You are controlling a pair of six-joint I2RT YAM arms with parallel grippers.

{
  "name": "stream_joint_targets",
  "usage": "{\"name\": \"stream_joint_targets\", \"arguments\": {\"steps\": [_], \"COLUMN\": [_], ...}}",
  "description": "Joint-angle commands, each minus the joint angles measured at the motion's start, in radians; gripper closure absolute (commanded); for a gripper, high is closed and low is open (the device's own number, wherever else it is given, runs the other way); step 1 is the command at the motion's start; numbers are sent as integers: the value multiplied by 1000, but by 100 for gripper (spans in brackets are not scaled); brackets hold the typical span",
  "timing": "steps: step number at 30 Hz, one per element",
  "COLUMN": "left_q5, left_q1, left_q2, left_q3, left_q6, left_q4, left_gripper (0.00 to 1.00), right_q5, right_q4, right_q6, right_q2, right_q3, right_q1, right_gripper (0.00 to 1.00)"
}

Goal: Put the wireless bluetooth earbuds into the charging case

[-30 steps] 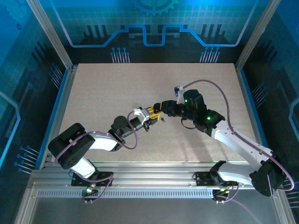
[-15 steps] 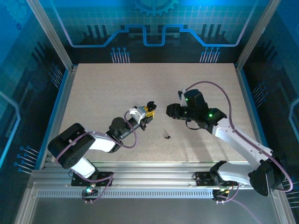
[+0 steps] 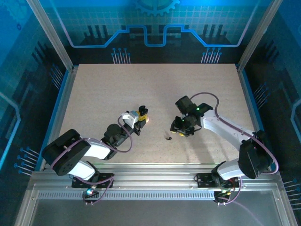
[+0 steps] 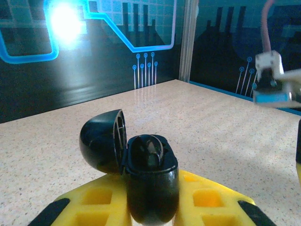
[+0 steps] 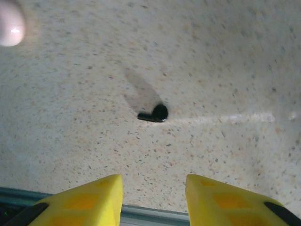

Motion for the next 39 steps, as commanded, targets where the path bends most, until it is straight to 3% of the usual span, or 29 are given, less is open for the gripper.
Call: {"name": "stream_joint_targets", "arguments": {"steps": [1,6,14,39], "left_q5": [-52,-78,-87,-71], "left_q1": [11,17,32,56], "left_q2": [-28,-41,-55,-38], "left_q3": [-29,-50,-72,-75], "left_q6": [-14,-8,2,-10], "left_q4": [33,33,33,25], "left_gripper": [79,78,78,78], "right_q5": [-26,33,8,-14], "right_q4": [44,-54,63,91], "right_q6": [287,505,733,822], "right_q2": [37,137,216,371], "right_q3": [-9,86,40,76], "right_q1": [2,36,81,76], "right_gripper": [58,56,57,68]}}
